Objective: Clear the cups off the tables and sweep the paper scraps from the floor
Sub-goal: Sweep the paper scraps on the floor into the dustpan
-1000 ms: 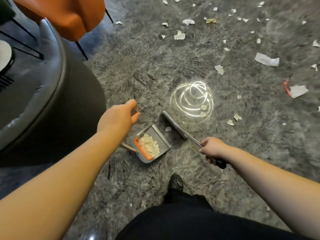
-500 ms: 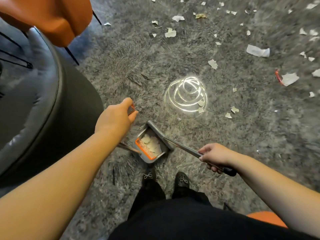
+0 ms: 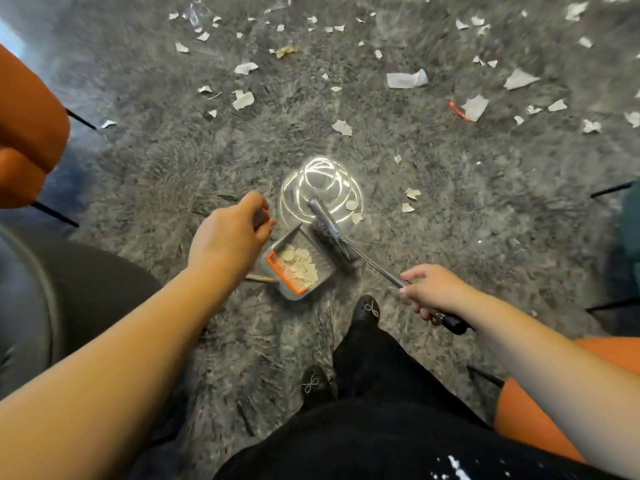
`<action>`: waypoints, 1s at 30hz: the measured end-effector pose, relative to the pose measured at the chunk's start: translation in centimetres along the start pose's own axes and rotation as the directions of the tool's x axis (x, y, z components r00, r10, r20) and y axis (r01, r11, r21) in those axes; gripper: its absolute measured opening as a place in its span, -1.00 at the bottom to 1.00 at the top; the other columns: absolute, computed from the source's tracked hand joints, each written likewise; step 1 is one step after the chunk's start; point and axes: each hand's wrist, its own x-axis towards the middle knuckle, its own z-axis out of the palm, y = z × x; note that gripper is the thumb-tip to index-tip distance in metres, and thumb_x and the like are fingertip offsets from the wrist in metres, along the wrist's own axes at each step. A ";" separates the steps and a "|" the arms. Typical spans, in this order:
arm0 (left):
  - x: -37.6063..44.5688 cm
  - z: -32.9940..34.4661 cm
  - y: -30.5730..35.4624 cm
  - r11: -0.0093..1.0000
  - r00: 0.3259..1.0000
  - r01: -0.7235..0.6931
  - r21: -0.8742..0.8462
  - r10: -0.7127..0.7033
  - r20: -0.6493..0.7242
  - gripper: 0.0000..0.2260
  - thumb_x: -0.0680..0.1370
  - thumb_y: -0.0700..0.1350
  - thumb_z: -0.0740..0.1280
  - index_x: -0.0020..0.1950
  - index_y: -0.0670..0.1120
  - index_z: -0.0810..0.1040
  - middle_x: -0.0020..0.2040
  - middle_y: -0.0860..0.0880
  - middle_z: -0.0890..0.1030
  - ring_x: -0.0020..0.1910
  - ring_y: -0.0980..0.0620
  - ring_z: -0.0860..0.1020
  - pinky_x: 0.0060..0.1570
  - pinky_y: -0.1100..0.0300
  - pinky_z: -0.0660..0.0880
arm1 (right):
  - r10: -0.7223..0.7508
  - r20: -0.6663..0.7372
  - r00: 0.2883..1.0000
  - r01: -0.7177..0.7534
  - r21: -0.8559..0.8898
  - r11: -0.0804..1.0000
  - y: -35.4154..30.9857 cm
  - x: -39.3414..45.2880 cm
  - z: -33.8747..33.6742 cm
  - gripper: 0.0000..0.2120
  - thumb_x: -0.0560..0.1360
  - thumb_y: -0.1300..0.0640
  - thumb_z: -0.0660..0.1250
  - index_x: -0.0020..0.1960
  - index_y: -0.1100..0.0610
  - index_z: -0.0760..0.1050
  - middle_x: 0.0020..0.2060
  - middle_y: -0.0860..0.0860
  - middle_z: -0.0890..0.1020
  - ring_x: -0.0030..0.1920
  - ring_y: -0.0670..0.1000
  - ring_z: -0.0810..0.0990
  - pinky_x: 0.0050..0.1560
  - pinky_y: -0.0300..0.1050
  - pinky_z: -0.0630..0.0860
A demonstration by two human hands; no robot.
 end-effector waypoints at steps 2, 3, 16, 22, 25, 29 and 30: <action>2.6 0.8 0.5 0.999 0.999 -0.033 -0.005 0.033 -0.002 -0.84 0.55 0.04 0.35 -0.01 0.01 0.44 -0.41 0.21 0.34 -0.39 -0.03 0.37 -0.43 0.18 0.25 | 0.001 -0.039 0.999 0.001 0.034 0.999 -0.6 1.0 -1.5 -0.64 0.56 0.28 0.29 0.34 0.18 0.39 -0.41 0.12 0.50 -0.69 -0.09 0.40 -0.65 -0.35 0.29; 4.1 1.2 0.9 0.998 0.998 -0.056 -0.002 0.056 0.000 -0.84 0.55 0.05 0.35 -0.01 0.01 0.43 -0.40 0.17 0.38 -0.37 -0.04 0.38 -0.42 0.17 0.28 | 0.002 -0.058 0.998 0.001 0.043 0.999 -1.0 1.6 -2.4 -0.63 0.56 0.28 0.29 0.35 0.19 0.39 -0.41 0.12 0.50 -0.70 -0.08 0.40 -0.65 -0.36 0.28; 22.2 6.0 8.7 0.972 0.965 -0.202 0.124 0.176 0.193 -0.85 0.59 0.04 0.29 0.00 -0.01 0.38 -0.26 -0.07 0.54 -0.32 -0.16 0.46 -0.39 0.09 0.34 | 0.072 -0.061 0.996 -0.068 0.060 0.996 -7.5 13.1 -14.0 -0.61 0.56 0.36 0.25 0.37 0.28 0.32 -0.37 0.14 0.45 -0.60 0.01 0.41 -0.66 -0.34 0.28; 25.4 6.3 8.4 0.969 0.974 -0.185 0.166 0.159 0.159 -0.83 0.58 0.10 0.28 -0.02 0.04 0.37 -0.36 0.02 0.45 -0.40 -0.11 0.41 -0.47 0.19 0.21 | 0.082 0.068 0.994 -0.074 -0.110 0.991 -9.9 16.7 -16.2 -0.63 0.57 0.33 0.20 0.35 0.42 0.30 -0.43 0.17 0.43 -0.52 0.06 0.43 -0.58 -0.29 0.32; 26.5 6.3 8.5 0.967 0.972 -0.182 0.177 0.149 0.183 -0.82 0.58 0.10 0.28 0.01 0.04 0.37 -0.30 -0.03 0.53 -0.34 -0.16 0.50 -0.42 0.11 0.37 | 0.089 0.142 0.986 -0.066 -0.159 0.985 -10.2 17.0 -16.2 -0.63 0.56 0.34 0.21 0.33 0.45 0.30 -0.46 0.15 0.40 -0.57 0.03 0.40 -0.56 -0.26 0.33; 27.7 6.4 9.0 0.970 0.973 -0.163 0.180 0.127 0.195 -0.82 0.58 0.11 0.28 0.01 0.04 0.37 -0.27 -0.07 0.56 -0.34 -0.16 0.50 -0.39 0.08 0.42 | 0.116 0.240 0.964 -0.088 -0.125 0.988 -9.9 16.3 -16.9 -0.70 0.58 0.29 0.23 0.28 0.35 0.37 -0.50 0.11 0.45 -0.64 -0.05 0.41 -0.60 -0.29 0.33; 28.0 6.5 9.1 0.971 0.974 -0.161 0.179 0.127 0.189 -0.82 0.58 0.11 0.28 0.01 0.04 0.37 -0.28 -0.07 0.55 -0.35 -0.15 0.49 -0.40 0.09 0.41 | 0.122 0.256 0.959 -0.099 -0.099 0.990 -9.9 16.1 -17.2 -0.72 0.58 0.28 0.24 0.27 0.30 0.40 -0.52 0.09 0.48 -0.64 -0.06 0.42 -0.61 -0.29 0.33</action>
